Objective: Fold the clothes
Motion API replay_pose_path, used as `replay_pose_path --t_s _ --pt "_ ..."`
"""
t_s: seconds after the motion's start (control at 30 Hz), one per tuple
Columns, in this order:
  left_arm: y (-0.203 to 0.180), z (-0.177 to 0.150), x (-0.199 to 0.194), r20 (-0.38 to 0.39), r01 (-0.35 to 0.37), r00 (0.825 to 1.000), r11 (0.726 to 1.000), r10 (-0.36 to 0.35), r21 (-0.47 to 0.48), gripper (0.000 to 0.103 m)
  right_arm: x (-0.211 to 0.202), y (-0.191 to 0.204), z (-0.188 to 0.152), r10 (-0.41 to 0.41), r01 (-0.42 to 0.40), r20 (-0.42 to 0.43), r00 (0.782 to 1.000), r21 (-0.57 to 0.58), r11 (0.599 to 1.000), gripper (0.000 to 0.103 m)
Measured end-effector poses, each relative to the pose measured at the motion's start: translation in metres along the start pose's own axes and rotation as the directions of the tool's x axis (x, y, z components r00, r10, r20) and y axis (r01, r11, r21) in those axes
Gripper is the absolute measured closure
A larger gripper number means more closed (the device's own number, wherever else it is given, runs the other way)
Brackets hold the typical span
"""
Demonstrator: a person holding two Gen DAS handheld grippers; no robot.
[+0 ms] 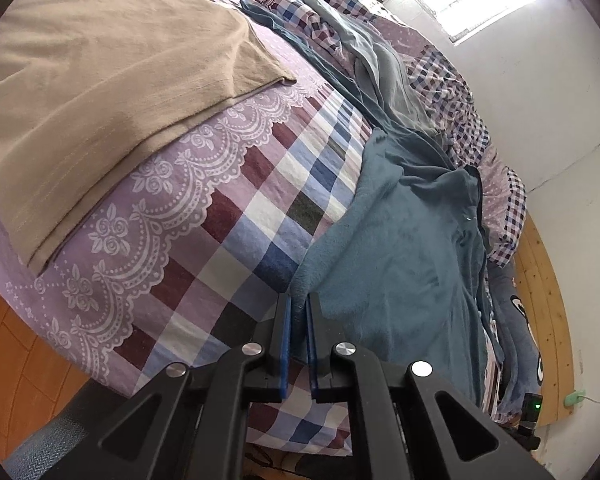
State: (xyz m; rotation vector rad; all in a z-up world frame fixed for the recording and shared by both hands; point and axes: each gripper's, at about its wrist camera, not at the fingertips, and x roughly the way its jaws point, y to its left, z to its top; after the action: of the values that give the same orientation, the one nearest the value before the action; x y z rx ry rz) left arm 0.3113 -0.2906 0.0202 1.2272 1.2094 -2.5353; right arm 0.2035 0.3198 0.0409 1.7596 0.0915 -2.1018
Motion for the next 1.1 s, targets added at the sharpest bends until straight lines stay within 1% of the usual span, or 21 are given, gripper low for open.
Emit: replay_pose_path --t_s 0.03,0.07,0.1,0.13,0.17,0.27,0.37,0.43,0.5,0.53,0.6,0.67,0.73,0.8,0.83,0.9,0.97,1.0,1.03,1.07,1.1 --pt "0.0 0.0 0.0 -0.002 -0.002 1.0 1.0 0.002 0.001 0.097 0.001 0.001 0.001 -0.002 0.002 0.0 1.0 -0.002 1.0 0.065" --pt "-0.001 -0.001 0.001 -0.004 -0.001 1.0 1.0 0.001 0.001 0.097 0.001 0.003 0.001 -0.026 0.026 -0.001 1.0 -0.007 1.0 0.084" --pt "-0.001 -0.002 0.0 -0.006 0.002 1.0 1.0 -0.002 0.002 0.098 0.001 0.004 0.002 -0.058 0.058 -0.003 0.998 -0.013 0.998 0.099" --pt "-0.002 -0.003 -0.003 -0.003 0.011 1.0 1.0 -0.011 0.008 0.098 0.001 0.005 0.002 -0.09 0.09 -0.004 0.996 -0.02 0.996 0.099" --pt "-0.004 -0.004 -0.006 0.001 0.02 1.0 1.0 -0.02 0.014 0.098 -0.001 0.006 0.0 -0.103 0.103 0.0 0.995 -0.025 0.994 0.099" --pt "-0.008 -0.007 -0.016 0.01 0.047 0.999 0.998 -0.047 0.033 0.098 -0.013 0.008 -0.008 -0.125 0.126 0.017 0.992 -0.04 0.991 0.1" --pt "-0.012 -0.01 -0.026 0.021 0.072 0.997 0.996 -0.074 0.051 0.098 -0.031 0.001 -0.023 -0.107 0.108 0.051 0.993 -0.011 0.994 0.1" --pt "-0.014 -0.012 -0.034 0.04 0.078 0.996 0.995 -0.08 0.061 0.099 -0.044 -0.002 -0.034 -0.074 0.074 0.077 0.994 0.003 0.997 0.1" --pt "-0.012 -0.013 -0.042 0.059 0.082 0.995 0.995 -0.085 0.054 0.099 -0.057 -0.002 -0.042 -0.072 0.071 0.098 0.993 0.008 0.997 0.1" --pt "-0.01 -0.013 -0.043 0.053 0.083 0.995 0.996 -0.085 0.044 0.099 -0.06 0.0 -0.046 -0.075 0.076 0.093 0.993 0.002 0.997 0.1" --pt "-0.007 -0.013 -0.038 0.018 0.045 0.999 0.999 -0.045 0.026 0.099 -0.062 0.003 -0.046 -0.087 0.088 0.08 0.993 -0.012 0.996 0.1" --pt "-0.009 -0.014 -0.032 -0.006 0.005 1.0 0.999 -0.004 0.035 0.098 -0.059 0.007 -0.045 -0.098 0.099 0.054 0.994 -0.021 0.995 0.099" --pt "-0.013 -0.015 -0.029 -0.011 -0.035 0.999 0.998 0.036 0.051 0.098 -0.054 0.01 -0.043 -0.112 0.113 0.029 0.993 -0.027 0.993 0.099" --pt "-0.013 -0.016 -0.027 -0.013 -0.073 0.997 0.996 0.074 0.056 0.097 -0.048 0.01 -0.04 -0.139 0.139 0.008 0.99 -0.016 0.99 0.096" --pt "-0.013 -0.016 -0.026 -0.015 -0.09 0.996 0.994 0.091 0.057 0.095 -0.044 0.001 -0.037 -0.159 0.159 -0.004 0.987 -0.012 0.987 0.096" --pt "-0.011 -0.017 -0.026 -0.011 -0.124 0.992 0.991 0.125 0.049 0.094 -0.037 0.0 -0.033 -0.217 0.217 -0.036 0.975 -0.005 0.976 0.096" --pt "-0.007 -0.017 -0.028 -0.003 -0.153 0.988 0.988 0.153 0.036 0.093 -0.035 -0.007 -0.027 -0.243 0.244 -0.043 0.969 0.006 0.97 0.096" --pt "-0.007 -0.016 -0.029 0.004 -0.136 0.991 0.99 0.136 0.029 0.09 -0.038 -0.01 -0.024 -0.245 0.246 -0.031 0.969 0.018 0.969 0.096" --pt "-0.008 -0.015 -0.031 0.014 -0.116 0.993 0.993 0.115 0.023 0.078 -0.043 -0.012 -0.021 -0.243 0.244 -0.015 0.97 0.032 0.969 0.095" --pt "-0.01 -0.015 -0.034 0.037 -0.079 0.996 0.997 0.078 0.02 0.061 -0.047 -0.015 -0.019 -0.242 0.242 0.002 0.97 0.045 0.969 0.092" --pt "-0.013 -0.015 -0.038 0.06 -0.041 0.997 0.999 0.04 0.018 0.052 -0.053 -0.017 -0.014 -0.243 0.241 0.029 0.97 0.059 0.969 0.089"
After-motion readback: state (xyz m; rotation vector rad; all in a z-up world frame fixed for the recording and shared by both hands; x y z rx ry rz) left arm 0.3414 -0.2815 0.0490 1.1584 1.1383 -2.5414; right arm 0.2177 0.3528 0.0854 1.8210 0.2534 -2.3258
